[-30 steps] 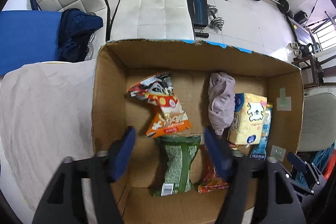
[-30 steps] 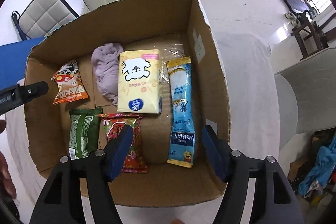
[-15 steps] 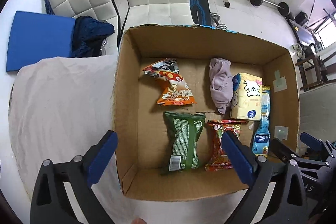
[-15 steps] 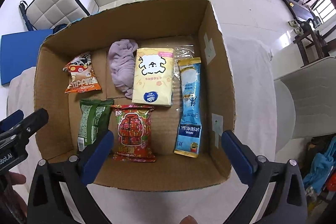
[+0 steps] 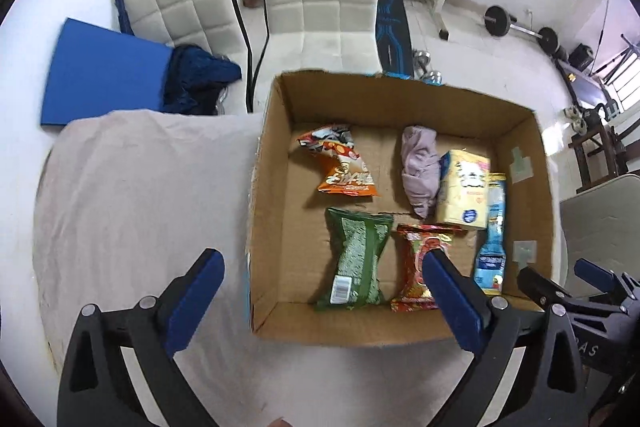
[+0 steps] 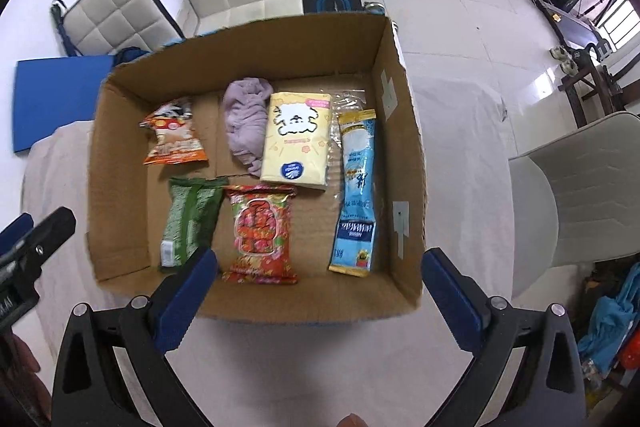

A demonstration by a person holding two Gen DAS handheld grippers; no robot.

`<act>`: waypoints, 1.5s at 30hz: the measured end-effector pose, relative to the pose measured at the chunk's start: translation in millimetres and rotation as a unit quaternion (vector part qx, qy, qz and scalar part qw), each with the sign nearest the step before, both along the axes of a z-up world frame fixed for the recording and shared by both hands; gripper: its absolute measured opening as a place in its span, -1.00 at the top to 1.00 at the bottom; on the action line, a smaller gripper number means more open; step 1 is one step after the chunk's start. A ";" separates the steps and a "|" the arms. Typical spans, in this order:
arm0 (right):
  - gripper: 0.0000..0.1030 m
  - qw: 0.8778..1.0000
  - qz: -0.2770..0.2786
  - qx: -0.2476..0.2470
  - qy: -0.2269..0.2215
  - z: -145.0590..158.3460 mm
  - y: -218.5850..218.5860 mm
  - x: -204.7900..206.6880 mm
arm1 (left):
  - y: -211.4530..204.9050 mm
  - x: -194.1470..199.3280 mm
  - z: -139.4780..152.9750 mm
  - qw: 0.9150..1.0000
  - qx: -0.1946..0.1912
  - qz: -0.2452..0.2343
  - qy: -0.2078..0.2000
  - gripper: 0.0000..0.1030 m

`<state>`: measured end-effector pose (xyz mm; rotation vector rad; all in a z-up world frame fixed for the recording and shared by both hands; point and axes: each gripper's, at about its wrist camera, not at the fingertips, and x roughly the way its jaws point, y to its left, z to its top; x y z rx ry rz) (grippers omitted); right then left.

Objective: Organize soft objects

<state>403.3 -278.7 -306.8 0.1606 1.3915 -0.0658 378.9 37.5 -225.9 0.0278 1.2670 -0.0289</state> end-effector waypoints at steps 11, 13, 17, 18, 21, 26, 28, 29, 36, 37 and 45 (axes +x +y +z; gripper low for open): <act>-1.00 0.998 0.010 0.016 -0.068 94.3 4.5 -70.9 | -10.9 -76.8 81.4 0.998 -0.009 -0.010 -0.060 -0.97; -1.00 0.996 0.016 0.015 -0.081 112.9 6.8 -85.3 | -11.4 -90.1 96.0 0.998 -0.012 -0.014 -0.068 -0.97; -1.00 0.994 0.025 0.018 -0.101 146.1 9.5 -113.6 | -12.2 -113.1 117.5 0.997 -0.011 -0.018 -0.079 -0.97; -1.00 0.994 0.025 0.021 -0.106 153.8 9.2 -121.1 | -12.4 -119.2 122.5 0.997 -0.009 -0.018 -0.081 -0.97; -1.00 0.993 0.030 0.025 -0.113 172.7 9.1 -144.2 | -12.2 -137.2 136.2 0.996 -0.009 -0.015 -0.084 -0.97; -1.00 0.992 0.030 0.018 -0.121 199.0 3.2 -182.3 | -8.8 -167.0 159.9 0.995 -0.020 -0.007 -0.097 -0.97; -1.00 0.991 0.032 0.017 -0.125 209.4 1.3 -196.0 | -10.3 -177.3 169.4 0.994 -0.026 -0.010 -0.104 -0.97; -1.00 0.991 0.033 0.018 -0.129 214.6 0.0 -202.4 | -11.6 -182.7 175.2 0.994 -0.026 -0.012 -0.107 -0.97; -1.00 0.986 0.042 0.020 -0.163 256.3 0.1 -243.5 | -13.8 -209.4 205.6 0.992 -0.030 -0.018 -0.121 -0.97; -1.00 0.985 0.043 0.021 -0.166 261.3 0.0 -248.1 | -13.9 -212.6 208.6 0.992 -0.031 -0.017 -0.124 -0.97; -1.00 0.982 0.036 0.001 -0.186 285.4 -3.9 -263.2 | -13.6 -224.1 215.9 0.991 -0.029 -0.012 -0.132 -0.97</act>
